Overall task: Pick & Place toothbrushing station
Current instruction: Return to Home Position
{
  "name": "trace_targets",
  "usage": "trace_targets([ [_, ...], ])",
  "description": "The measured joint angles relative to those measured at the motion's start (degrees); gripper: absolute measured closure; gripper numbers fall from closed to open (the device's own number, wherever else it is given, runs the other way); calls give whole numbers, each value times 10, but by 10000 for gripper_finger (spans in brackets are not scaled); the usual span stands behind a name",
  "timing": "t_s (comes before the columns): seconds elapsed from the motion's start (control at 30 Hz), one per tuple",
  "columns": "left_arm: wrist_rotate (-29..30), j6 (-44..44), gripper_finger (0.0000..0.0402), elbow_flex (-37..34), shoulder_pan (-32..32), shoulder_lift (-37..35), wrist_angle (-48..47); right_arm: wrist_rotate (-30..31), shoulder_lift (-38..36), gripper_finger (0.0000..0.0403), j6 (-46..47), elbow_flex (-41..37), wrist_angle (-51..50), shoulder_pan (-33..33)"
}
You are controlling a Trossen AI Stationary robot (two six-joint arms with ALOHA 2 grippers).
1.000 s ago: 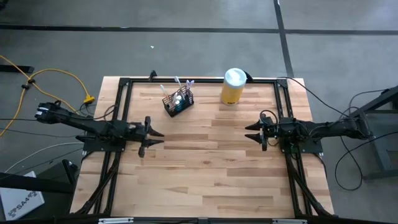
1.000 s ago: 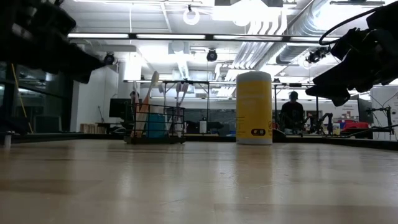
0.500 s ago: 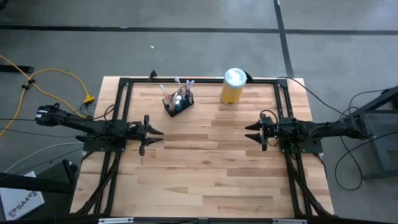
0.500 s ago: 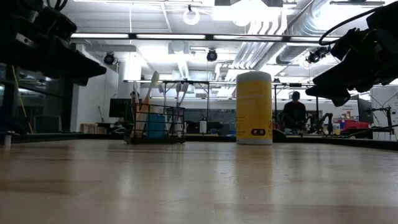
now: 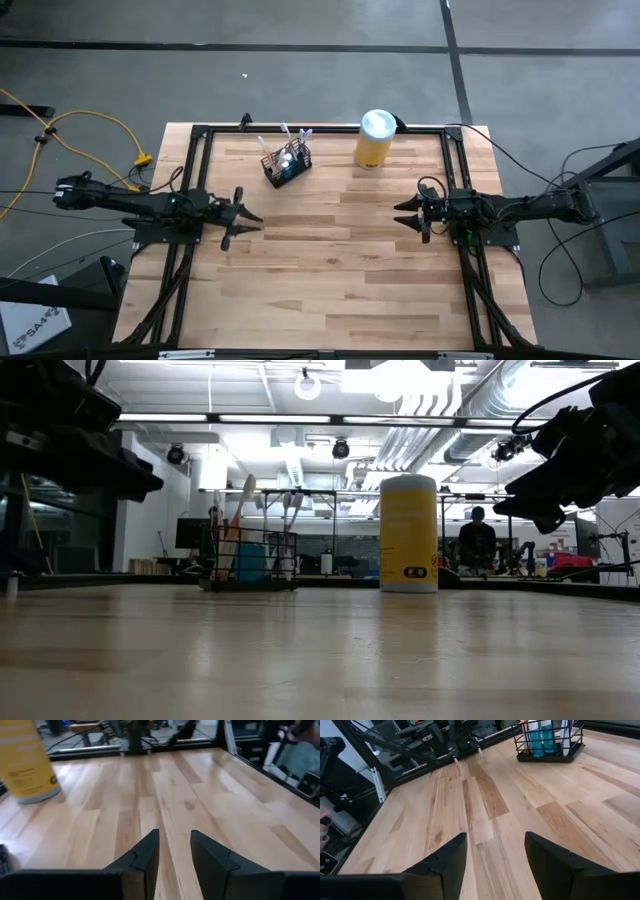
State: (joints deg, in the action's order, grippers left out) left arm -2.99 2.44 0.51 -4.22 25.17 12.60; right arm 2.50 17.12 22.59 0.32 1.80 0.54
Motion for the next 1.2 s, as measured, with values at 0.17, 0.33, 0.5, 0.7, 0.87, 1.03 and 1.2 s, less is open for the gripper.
trace_targets([
  [0.17, -19, 13, 296, 0, 16, -1, -32, 0, 0, 211, 10, 0, 0, 0],
  [0.33, -16, -3, 296, 0, 33, -15, -67, 6, 0, 211, 12, 0, 1, 0],
  [0.5, -13, 6, 296, 0, 43, -57, -97, 19, 0, 211, 12, 0, 3, 0],
  [0.7, -4, 30, 296, 0, 38, -111, -117, 20, 0, 211, 12, 0, 2, 0],
  [0.87, 33, 32, 296, 0, 29, -114, -126, 20, 0, 211, 12, 0, 2, 0],
  [1.03, 32, 28, 296, 0, 29, -114, -126, 20, 0, 211, 7, 0, 2, 0],
  [1.2, 32, 17, 296, 0, 33, -114, -126, 21, 0, 211, -3, 0, 2, 0],
])
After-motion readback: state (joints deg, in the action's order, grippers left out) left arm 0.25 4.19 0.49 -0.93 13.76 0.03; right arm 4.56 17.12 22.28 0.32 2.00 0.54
